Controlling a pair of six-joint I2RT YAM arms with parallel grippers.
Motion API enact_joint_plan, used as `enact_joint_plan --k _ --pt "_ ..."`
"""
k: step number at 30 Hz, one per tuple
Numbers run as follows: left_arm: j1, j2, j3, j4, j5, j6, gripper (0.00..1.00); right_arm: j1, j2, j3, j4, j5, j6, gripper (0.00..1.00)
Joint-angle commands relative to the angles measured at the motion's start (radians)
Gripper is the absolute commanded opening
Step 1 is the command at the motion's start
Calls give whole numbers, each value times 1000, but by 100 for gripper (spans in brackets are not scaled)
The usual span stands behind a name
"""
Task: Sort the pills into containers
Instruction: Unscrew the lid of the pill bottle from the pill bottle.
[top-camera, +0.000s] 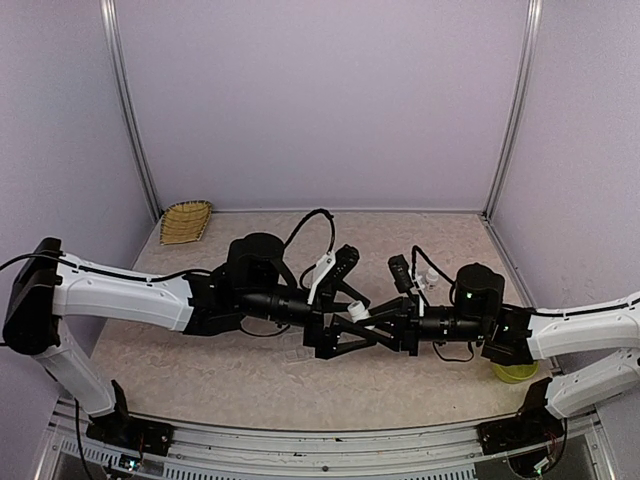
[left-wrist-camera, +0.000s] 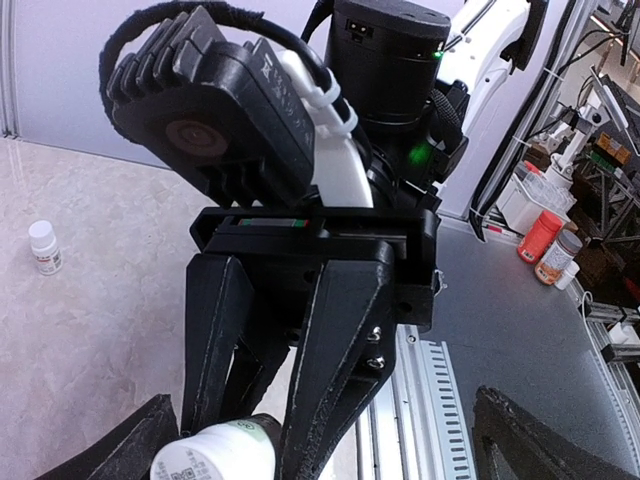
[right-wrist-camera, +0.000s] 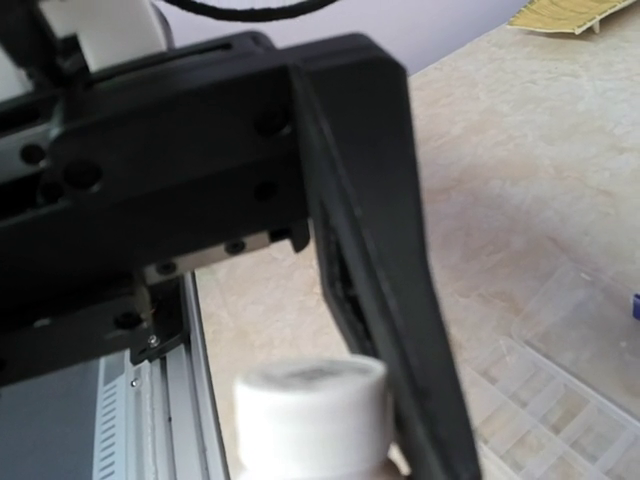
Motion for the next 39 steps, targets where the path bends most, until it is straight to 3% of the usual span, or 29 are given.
enact_joint_plan --k 1,12,33,39 --pt "-12 -47 -18 59 -1 23 99 6 6 -14 5 51 38 27" --pt "-21 -66 -33 59 -6 45 97 0 7 -18 -30 124 49 29" --pt "-15 -136 -68 10 -19 86 97 -65 -141 -45 -156 202 22 31" --pt "32 -143 -83 43 -63 26 98 -65 -132 -27 -161 105 -28 31"
